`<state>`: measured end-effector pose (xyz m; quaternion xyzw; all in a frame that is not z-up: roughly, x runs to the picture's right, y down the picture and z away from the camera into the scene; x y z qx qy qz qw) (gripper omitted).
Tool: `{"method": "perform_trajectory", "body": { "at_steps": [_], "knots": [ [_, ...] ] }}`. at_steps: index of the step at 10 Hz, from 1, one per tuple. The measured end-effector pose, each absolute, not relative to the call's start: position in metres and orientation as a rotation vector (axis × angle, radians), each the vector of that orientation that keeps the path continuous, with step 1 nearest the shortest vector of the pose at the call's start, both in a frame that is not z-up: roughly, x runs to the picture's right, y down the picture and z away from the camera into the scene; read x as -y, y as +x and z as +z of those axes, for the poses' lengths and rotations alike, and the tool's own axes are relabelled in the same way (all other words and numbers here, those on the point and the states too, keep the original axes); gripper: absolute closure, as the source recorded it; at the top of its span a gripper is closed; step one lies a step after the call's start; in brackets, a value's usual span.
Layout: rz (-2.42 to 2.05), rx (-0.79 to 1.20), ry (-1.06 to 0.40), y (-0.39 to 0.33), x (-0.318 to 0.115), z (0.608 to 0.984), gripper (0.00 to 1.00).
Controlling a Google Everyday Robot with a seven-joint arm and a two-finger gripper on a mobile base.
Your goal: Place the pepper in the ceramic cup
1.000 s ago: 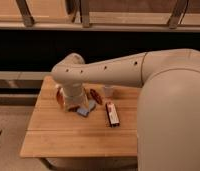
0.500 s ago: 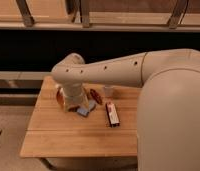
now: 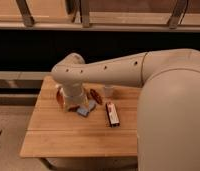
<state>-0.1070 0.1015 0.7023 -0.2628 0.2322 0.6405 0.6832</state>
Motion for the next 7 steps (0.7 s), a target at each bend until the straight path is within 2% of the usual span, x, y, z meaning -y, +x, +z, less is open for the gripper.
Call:
{"method": "perform_trajectory", "body": {
  "at_steps": [7],
  "knots": [
    [1.411,-0.511,-0.577,-0.1067,-0.0996,0.7029,0.35]
  ]
}}
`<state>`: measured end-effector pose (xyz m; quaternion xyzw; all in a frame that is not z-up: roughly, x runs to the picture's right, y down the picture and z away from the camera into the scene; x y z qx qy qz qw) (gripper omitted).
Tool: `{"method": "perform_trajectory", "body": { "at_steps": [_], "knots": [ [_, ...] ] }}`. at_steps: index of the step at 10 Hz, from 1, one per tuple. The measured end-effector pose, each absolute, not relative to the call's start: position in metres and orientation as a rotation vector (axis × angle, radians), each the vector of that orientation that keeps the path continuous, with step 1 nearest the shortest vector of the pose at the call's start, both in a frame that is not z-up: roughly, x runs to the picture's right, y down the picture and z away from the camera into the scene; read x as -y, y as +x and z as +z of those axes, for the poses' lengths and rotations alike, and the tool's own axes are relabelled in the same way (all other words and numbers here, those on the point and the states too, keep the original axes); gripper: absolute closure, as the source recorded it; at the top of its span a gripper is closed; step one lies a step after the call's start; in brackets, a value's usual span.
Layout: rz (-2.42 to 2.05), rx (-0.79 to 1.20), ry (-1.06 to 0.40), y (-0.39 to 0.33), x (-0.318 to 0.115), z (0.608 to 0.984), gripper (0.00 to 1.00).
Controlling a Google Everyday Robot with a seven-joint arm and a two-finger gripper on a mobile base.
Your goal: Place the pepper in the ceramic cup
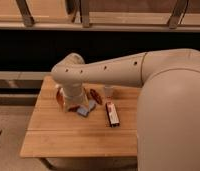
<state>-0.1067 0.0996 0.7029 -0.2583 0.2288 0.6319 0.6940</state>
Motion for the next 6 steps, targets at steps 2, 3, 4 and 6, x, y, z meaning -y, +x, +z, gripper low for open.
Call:
{"method": "perform_trajectory", "body": {
  "at_steps": [2,3,4,6],
  "knots": [
    [1.332,-0.458,-0.547,-0.103,-0.087,0.702,0.35],
    [1.266,-0.410,-0.519,-0.097,-0.073,0.700,0.35],
    [1.192,-0.360,-0.490,-0.087,-0.057,0.695,0.35],
    [1.101,-0.300,-0.432,-0.061,-0.029,0.685,0.35]
  ]
}}
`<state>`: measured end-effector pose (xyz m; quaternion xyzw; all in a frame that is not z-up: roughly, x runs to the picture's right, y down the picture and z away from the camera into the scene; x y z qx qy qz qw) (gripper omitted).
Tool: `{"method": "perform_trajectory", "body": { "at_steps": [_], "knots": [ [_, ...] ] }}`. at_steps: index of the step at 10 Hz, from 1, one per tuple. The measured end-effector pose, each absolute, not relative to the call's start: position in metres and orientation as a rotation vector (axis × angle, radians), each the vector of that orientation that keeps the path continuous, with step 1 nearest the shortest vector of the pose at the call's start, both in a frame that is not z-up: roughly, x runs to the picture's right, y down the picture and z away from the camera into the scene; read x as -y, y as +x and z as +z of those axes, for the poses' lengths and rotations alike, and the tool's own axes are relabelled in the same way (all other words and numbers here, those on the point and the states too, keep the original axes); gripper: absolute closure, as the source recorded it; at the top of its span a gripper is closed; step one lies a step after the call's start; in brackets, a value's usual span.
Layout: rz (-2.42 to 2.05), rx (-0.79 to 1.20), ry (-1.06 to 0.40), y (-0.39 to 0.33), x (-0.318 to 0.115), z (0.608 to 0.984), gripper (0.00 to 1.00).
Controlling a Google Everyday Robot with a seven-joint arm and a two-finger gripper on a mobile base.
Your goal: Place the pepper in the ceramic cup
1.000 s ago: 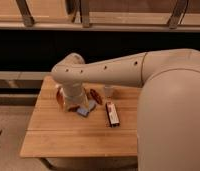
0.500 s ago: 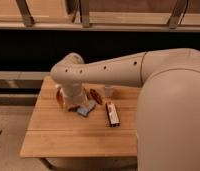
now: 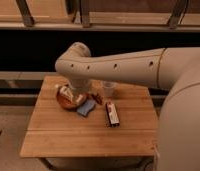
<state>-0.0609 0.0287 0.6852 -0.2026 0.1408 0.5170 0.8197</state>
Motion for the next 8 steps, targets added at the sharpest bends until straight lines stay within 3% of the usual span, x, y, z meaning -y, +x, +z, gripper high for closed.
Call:
{"method": "perform_trajectory", "body": {
  "at_steps": [4,8],
  "knots": [
    [1.064,-0.269,-0.422,-0.054,-0.022,0.685,0.35],
    [1.132,-0.163,-0.451,-0.005,-0.013,0.739,0.35]
  ]
}}
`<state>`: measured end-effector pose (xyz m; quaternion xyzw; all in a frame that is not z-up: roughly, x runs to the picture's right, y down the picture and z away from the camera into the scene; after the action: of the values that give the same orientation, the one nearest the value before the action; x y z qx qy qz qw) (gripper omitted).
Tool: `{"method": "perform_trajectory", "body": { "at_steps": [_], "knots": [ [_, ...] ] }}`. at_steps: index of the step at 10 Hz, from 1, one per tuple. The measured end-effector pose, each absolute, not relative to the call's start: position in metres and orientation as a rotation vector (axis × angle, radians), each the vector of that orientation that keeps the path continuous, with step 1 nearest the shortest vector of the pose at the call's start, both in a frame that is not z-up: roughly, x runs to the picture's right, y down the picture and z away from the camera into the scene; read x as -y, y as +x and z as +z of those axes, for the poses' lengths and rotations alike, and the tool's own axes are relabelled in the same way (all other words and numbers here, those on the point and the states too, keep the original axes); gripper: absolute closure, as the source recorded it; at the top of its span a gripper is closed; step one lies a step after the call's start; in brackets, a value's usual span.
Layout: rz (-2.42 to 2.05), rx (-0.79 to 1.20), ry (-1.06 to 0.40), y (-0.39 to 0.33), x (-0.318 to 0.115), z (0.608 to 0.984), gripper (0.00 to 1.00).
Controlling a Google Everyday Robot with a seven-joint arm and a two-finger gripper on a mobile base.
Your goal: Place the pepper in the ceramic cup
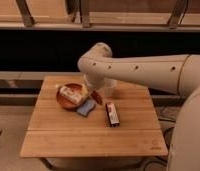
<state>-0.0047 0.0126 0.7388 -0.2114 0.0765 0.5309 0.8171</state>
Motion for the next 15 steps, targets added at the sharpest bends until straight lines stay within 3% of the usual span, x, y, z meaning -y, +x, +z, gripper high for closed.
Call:
{"method": "perform_trajectory", "body": {
  "at_steps": [4,9,15],
  "knots": [
    [1.067,-0.002,-0.521,0.059,-0.005,0.789,0.35],
    [1.007,0.131,-0.558,0.104,-0.003,0.813,0.35],
    [1.110,-0.026,-0.527,0.113,-0.041,0.811,0.35]
  ]
}}
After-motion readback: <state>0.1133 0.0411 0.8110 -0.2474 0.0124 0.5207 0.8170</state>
